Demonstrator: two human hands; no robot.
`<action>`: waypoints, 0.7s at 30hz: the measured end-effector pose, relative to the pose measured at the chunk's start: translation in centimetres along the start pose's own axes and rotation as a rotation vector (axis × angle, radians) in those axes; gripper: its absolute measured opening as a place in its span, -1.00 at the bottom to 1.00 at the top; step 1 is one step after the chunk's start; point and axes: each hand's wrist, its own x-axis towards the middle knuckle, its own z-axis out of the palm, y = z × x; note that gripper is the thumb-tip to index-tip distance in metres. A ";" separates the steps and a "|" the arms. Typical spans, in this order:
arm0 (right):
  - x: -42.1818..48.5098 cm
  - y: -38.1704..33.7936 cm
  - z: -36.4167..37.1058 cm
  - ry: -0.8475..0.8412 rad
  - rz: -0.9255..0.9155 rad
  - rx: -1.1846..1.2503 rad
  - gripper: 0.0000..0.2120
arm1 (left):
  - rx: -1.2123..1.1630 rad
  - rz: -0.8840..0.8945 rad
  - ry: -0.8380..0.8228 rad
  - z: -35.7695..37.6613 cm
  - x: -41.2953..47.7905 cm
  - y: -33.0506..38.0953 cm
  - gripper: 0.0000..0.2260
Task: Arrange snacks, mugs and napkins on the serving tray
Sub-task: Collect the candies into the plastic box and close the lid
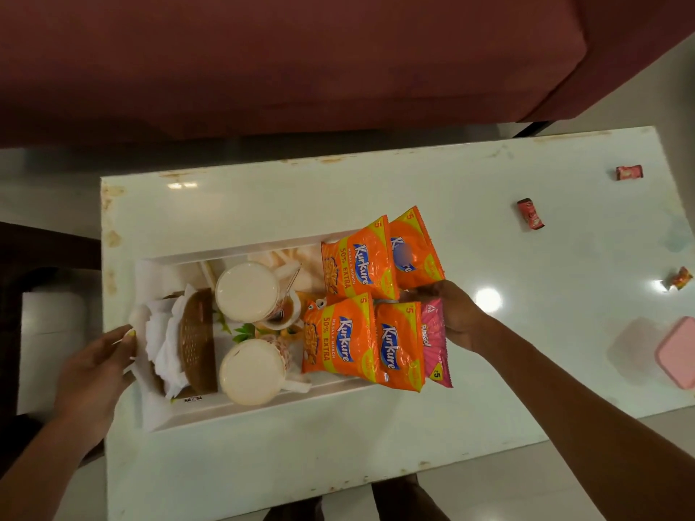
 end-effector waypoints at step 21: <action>-2.0 -0.1 -1.8 0.105 -0.060 0.063 -0.61 | -0.073 0.019 0.066 2.1 -3.6 3.4 -0.69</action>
